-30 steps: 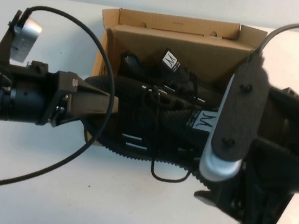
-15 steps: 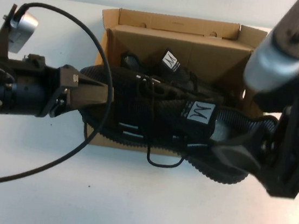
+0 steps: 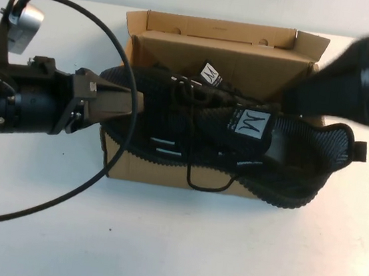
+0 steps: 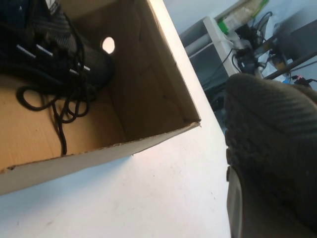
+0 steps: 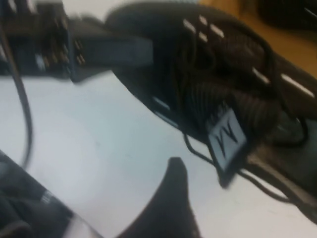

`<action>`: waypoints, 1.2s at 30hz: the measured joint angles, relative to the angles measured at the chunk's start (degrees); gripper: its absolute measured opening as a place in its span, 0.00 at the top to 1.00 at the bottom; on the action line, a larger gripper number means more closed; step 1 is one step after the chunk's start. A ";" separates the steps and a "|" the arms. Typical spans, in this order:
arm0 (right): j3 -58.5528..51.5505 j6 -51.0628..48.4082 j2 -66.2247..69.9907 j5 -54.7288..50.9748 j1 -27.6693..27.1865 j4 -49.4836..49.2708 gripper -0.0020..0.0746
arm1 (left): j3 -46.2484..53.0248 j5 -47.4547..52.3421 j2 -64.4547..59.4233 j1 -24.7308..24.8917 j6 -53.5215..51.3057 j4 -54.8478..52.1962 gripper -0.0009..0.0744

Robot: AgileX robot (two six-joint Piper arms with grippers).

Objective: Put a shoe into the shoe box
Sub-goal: Hand over the shoe

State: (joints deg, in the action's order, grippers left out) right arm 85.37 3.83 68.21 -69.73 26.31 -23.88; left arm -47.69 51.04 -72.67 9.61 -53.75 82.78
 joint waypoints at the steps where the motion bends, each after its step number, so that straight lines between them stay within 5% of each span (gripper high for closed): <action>1: 0.00 -0.23 0.50 0.55 -1.42 -2.58 0.18 | 0.00 0.00 0.00 0.00 -0.27 0.15 0.83; 13: -6.53 -2.03 5.38 1.61 -8.91 -27.51 0.18 | 0.00 -3.86 -0.09 0.00 -6.79 7.66 0.83; 36: -6.84 -1.22 9.97 8.90 -12.28 -29.77 0.18 | 0.00 -4.74 -0.09 0.00 -12.01 10.85 0.83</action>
State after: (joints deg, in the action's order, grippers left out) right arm 78.53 2.61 78.18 -60.83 14.04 -53.65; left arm -47.69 46.30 -72.76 9.61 -65.76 93.63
